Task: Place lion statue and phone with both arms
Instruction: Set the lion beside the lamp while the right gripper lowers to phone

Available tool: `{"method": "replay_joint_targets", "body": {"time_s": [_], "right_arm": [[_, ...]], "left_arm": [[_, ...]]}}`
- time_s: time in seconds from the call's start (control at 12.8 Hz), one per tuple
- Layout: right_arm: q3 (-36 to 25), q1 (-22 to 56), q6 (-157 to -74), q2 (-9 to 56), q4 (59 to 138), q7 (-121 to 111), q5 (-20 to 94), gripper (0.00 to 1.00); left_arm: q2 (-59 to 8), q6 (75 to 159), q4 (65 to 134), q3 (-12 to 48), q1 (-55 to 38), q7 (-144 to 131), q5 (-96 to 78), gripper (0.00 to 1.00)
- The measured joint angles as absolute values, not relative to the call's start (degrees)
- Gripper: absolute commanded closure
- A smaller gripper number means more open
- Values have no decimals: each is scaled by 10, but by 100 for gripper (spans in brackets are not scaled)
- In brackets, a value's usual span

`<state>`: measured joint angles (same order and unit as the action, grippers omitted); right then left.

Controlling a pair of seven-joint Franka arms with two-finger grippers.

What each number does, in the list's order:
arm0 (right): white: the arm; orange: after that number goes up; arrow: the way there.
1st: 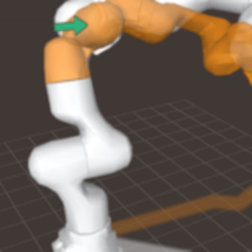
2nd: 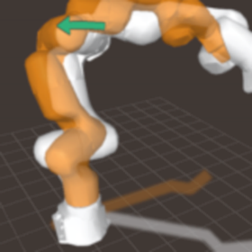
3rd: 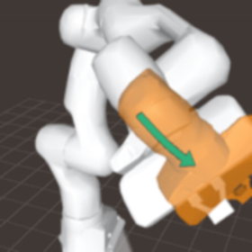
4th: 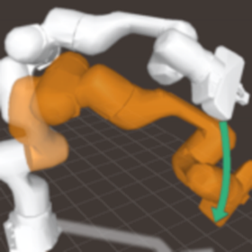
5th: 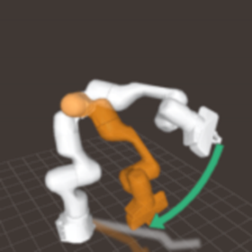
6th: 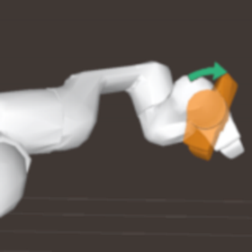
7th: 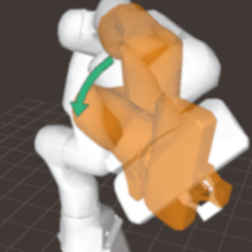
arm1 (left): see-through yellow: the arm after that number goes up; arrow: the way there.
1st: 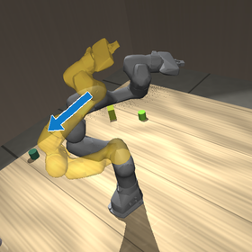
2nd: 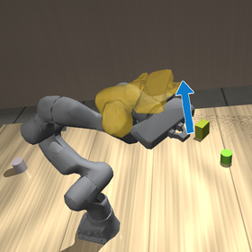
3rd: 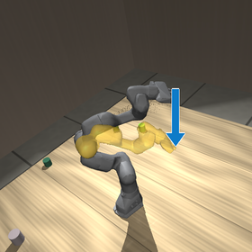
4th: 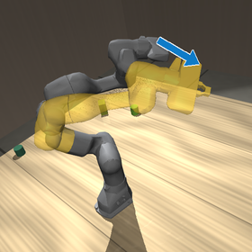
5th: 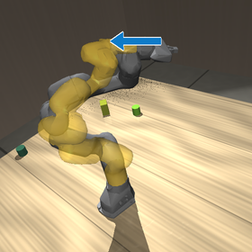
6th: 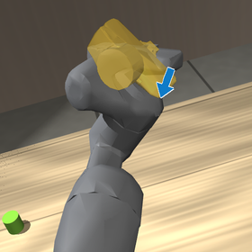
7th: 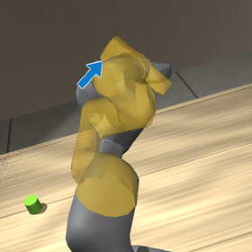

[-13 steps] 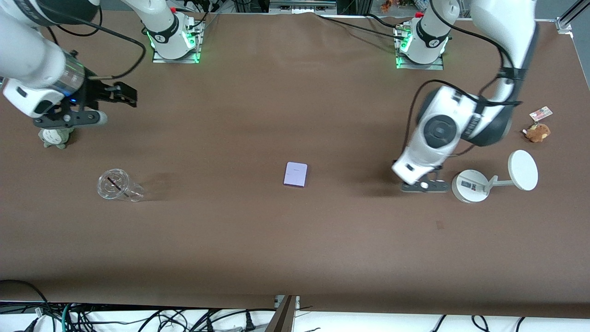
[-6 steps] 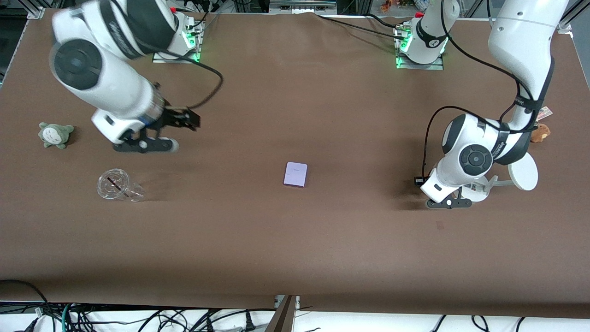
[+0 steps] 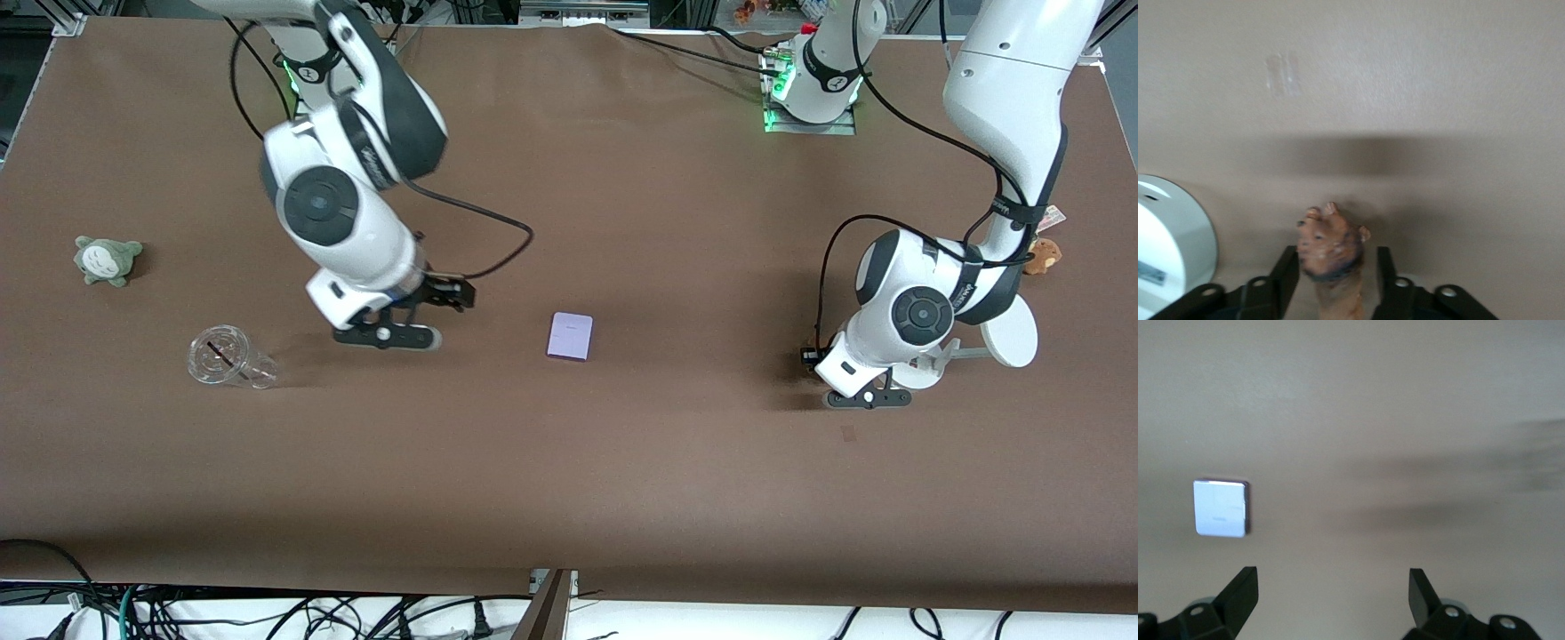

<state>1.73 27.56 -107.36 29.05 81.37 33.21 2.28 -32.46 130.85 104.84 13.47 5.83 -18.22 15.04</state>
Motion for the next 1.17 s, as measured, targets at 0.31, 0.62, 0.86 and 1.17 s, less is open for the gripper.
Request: {"method": "replay_joint_targets", "body": {"time_s": [0.31,0.62,0.86,1.17], "right_arm": [[17,306,-1095,389,724,381,23,0],[17,330,-1154,457,691,406,23,0],[17,346,-1194,488,690,417,23,0],[15,367,-1243,523,688,426,23,0]], "left_arm": [[-254,1246,1011,146,59,-178,150,0],[-207,1077,906,168,58,-177,136,0],[-203,949,802,175,59,-172,109,0],[-193,863,740,142,61,-60,97,0]]}}
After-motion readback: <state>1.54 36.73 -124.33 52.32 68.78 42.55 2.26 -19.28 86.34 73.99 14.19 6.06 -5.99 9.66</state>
